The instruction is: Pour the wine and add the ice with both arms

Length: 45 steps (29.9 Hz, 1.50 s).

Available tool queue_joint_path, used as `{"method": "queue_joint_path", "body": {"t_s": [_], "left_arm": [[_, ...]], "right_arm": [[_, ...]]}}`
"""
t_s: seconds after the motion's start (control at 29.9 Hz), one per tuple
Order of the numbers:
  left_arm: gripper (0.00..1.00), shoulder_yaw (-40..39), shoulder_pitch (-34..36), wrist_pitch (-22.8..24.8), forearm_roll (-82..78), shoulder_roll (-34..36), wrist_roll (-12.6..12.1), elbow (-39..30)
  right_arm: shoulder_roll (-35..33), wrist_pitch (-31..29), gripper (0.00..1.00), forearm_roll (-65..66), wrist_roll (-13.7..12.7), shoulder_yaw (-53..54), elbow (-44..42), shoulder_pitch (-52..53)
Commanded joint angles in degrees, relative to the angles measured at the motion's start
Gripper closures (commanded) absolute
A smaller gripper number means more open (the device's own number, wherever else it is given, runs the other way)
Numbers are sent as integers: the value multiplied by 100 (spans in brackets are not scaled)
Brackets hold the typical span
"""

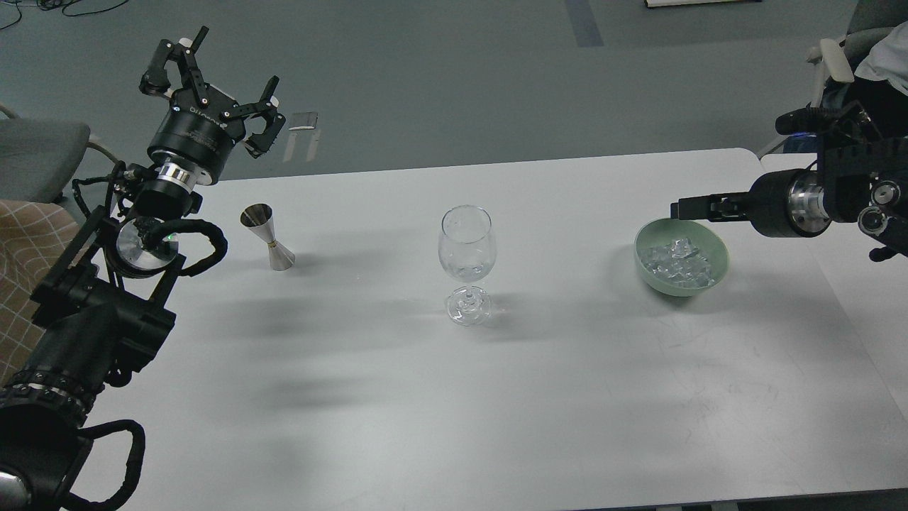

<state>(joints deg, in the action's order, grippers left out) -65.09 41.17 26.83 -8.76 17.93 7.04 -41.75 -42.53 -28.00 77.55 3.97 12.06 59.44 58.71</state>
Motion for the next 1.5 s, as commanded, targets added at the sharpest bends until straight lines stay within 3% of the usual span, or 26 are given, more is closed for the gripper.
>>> {"method": "queue_joint_path", "body": {"t_s": [0.0,0.07,0.23,0.3,0.47,0.84,1.47], "left_arm": [[2,-12,-39,24,-3,0,-10,-8],[2,-12,-39,24,-3,0,-10,-8],[2,-3,-39,33,-3,0,-10,-26],[2,-3,-39,33,-3,0,-10,-35],[2,-12,-39,33,-3,9,-10,-35],[2,-3,-57,-20,-3,9,-1,-17],[2,-135,-259,117,-3,88,-1,-43]], "right_arm": [[-62,14,50,-3,33,-2,68,-105],[-62,49,52,23,77,-2,68,-141],[-18,75,50,49,525,24,77,-176],[-18,75,48,49,534,16,60,-176],[-10,93,45,67,455,7,15,-211],[95,637,49,673,-63,7,24,-475],[473,673,49,823,-116,-2,-2,-484]]}}
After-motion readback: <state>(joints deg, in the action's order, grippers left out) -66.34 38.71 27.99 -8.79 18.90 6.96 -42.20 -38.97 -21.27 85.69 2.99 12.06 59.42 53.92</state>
